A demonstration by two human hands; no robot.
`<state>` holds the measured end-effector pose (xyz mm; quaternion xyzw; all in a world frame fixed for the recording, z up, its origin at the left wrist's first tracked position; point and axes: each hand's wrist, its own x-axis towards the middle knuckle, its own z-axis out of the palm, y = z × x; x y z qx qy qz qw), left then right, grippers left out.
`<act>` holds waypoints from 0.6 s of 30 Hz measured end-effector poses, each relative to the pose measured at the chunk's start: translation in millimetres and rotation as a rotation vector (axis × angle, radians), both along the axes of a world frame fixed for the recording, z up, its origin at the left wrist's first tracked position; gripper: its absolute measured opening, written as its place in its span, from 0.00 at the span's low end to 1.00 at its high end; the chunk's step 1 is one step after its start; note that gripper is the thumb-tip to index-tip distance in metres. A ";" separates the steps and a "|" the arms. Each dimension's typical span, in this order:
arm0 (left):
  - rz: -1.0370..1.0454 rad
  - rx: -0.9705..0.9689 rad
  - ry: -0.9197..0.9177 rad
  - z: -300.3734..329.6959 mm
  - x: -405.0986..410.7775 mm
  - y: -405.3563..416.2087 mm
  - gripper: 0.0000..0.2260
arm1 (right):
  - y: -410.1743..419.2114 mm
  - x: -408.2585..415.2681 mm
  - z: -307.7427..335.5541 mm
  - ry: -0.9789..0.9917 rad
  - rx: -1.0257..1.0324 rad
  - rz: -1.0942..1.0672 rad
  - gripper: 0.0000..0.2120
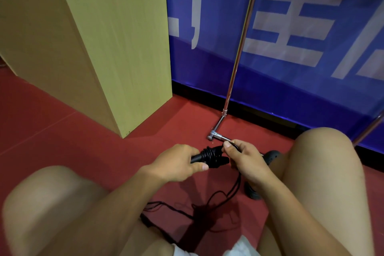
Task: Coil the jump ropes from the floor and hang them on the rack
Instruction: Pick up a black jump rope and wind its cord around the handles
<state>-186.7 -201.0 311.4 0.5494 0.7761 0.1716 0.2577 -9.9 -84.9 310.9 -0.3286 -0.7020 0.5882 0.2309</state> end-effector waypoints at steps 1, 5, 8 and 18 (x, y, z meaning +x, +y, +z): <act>-0.021 0.002 0.034 0.9 1.1 -0.3 0.16 | 0.5 0.1 -1.4 -0.016 0.041 -0.007 0.12; -0.091 0.008 0.193 5.2 5.2 -3.4 0.18 | 1.3 0.6 -8.0 -0.117 0.268 -0.039 0.12; -0.120 0.000 0.223 7.4 5.0 -4.7 0.17 | -0.2 1.6 -9.1 -0.184 0.437 -0.088 0.10; -0.221 -0.059 0.126 8.8 10.4 -12.5 0.19 | 2.2 3.0 -7.2 -0.069 0.129 -0.068 0.08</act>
